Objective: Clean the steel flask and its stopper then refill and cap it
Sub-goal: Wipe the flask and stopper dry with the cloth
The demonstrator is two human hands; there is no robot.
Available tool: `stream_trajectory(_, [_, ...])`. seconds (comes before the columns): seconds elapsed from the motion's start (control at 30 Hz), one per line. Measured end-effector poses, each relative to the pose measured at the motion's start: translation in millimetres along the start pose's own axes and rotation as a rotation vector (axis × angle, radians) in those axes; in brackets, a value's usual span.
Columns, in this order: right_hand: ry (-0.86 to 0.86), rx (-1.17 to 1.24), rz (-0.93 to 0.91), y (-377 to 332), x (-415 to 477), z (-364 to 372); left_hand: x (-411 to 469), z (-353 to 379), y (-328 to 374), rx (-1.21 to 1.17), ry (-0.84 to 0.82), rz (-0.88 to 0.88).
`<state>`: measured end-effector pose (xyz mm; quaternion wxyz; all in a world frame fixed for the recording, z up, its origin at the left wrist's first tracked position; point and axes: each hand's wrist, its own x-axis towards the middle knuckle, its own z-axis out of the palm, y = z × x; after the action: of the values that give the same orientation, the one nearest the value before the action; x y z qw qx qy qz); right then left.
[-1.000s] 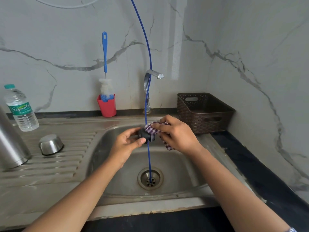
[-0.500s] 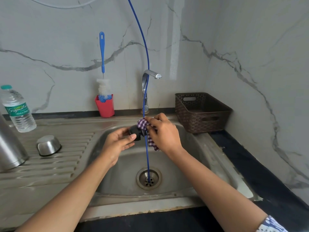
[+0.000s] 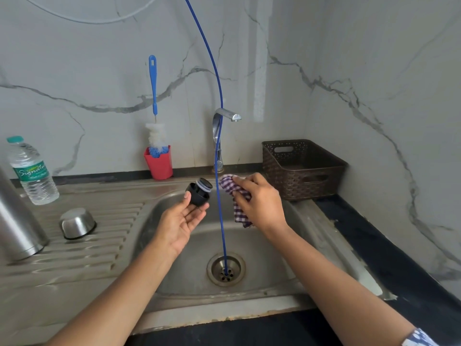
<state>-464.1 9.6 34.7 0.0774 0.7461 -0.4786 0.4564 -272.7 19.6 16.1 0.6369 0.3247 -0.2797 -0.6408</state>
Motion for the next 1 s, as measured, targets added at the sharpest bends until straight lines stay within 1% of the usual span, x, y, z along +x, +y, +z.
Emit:
stream_trajectory(0.07, [0.005,0.039,-0.07,-12,0,-2,0,0,-1,0.002,0.0,0.013])
stream_trajectory(0.13, [-0.029,-0.019,-0.167,-24,-1,2,1,1,-3,0.015,-0.015,0.022])
stream_trajectory(0.17, [-0.034,-0.046,-0.185,-27,-2,5,1,1,-3,0.016,-0.021,0.021])
stream_trajectory(0.4, [0.015,-0.121,-0.206,-21,6,12,0,-3,-2,0.007,-0.049,-0.051])
stream_trajectory(0.5, [-0.002,-0.079,-0.2,-18,7,9,0,-4,0,0.054,-0.08,-0.082])
stream_trajectory(0.6, [-0.034,-0.003,-0.221,-16,7,5,2,-9,6,0.084,-0.128,-0.076])
stream_trajectory(0.7, [-0.037,0.007,-0.246,-15,5,3,3,-12,12,0.202,-0.167,-0.061])
stream_trajectory(0.77, [-0.016,0.013,-0.25,-16,5,2,4,-11,14,0.297,-0.194,-0.02])
stream_trajectory(0.83, [-0.006,0.025,-0.262,-18,4,1,5,-13,14,0.344,-0.201,0.02])
stream_trajectory(0.93, [-0.018,0.04,-0.26,-18,4,1,6,-15,13,0.306,-0.213,0.006])
stream_trajectory(1.0, [-0.04,0.017,-0.211,-13,3,5,3,-14,12,0.249,-0.226,-0.022])
